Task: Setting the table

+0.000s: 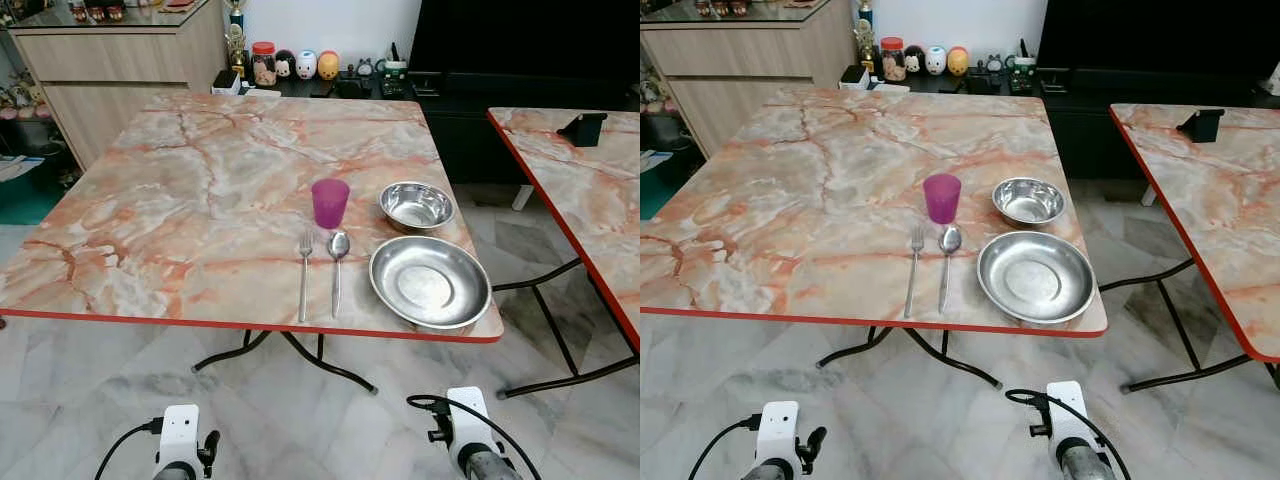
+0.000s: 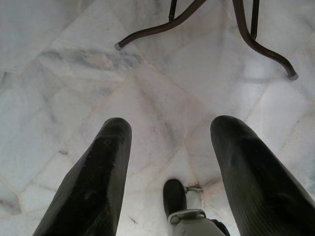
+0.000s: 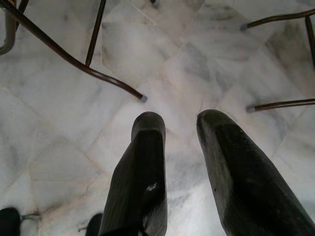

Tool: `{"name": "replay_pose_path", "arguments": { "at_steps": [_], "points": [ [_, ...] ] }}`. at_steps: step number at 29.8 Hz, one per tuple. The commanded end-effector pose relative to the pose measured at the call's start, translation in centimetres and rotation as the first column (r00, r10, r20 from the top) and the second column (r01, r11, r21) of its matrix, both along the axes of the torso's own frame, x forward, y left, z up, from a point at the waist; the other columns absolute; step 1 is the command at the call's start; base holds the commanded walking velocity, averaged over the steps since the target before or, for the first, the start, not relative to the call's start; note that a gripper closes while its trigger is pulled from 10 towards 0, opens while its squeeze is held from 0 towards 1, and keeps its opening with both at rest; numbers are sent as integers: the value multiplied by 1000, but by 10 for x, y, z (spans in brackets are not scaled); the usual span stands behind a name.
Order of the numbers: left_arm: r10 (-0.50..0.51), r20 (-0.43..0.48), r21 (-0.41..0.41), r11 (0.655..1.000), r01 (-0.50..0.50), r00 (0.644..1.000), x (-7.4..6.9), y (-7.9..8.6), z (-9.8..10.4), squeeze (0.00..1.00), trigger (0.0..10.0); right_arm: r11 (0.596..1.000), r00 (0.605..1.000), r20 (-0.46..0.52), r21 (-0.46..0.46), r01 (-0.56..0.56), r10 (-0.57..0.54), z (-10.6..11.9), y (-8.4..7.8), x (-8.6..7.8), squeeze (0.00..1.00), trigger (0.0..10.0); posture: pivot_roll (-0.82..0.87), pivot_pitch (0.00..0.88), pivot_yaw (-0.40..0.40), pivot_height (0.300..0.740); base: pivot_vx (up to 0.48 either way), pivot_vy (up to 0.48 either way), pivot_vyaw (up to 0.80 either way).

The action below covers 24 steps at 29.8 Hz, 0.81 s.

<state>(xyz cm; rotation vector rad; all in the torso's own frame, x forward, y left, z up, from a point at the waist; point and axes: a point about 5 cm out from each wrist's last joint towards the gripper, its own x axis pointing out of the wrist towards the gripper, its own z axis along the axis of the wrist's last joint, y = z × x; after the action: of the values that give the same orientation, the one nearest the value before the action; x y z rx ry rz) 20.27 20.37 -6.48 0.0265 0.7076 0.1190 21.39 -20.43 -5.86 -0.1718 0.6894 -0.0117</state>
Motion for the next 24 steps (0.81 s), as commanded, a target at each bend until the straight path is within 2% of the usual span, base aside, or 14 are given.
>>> {"name": "replay_pose_path", "arguments": {
  "at_steps": [1, 20, 21, 22, 23, 24],
  "points": [
    [0, -14, 0, 1000, 0, 1000, -2, 1, -1, 0, 10000, 1000, 1000, 22, -9, -4, 4, 2, -1, 2, 0, 10000, -116, 0, -27, 736, 0, 0, 0],
    [6, -32, -4, 1000, -6, 999, -8, 0, -5, 0, 10000, 999, 997, 71, -52, -16, 20, 6, -3, 5, 0, 10000, -116, 0, -35, 736, 0, 0, 0],
    [5, -30, -5, 1000, -5, 1000, -7, 0, -4, 0, 10000, 976, 966, 236, -210, -56, 106, 25, -15, 6, 0, 10000, -116, 0, -35, 736, 0, 0, 0],
    [5, -29, -5, 1000, -5, 1000, -7, -1, -4, 0, 10000, 944, 918, 344, -321, -81, 196, 41, -18, 3, 0, 10000, -116, 0, -35, 736, 0, 0, 0],
    [4, -28, -5, 1000, -4, 1000, -6, -1, -4, 0, 10000, 917, 874, 409, -388, -95, 263, 53, -17, 0, 0, 10000, -116, 0, -35, 736, 0, 0, 0],
    [3, -29, -6, 1000, -3, 1000, -6, -1, -4, 0, 10000, 976, 876, 453, -206, -75, 163, 55, -10, -5, 0, 10000, -120, 0, -34, 736, 0, 0, 0]
  ]
}}
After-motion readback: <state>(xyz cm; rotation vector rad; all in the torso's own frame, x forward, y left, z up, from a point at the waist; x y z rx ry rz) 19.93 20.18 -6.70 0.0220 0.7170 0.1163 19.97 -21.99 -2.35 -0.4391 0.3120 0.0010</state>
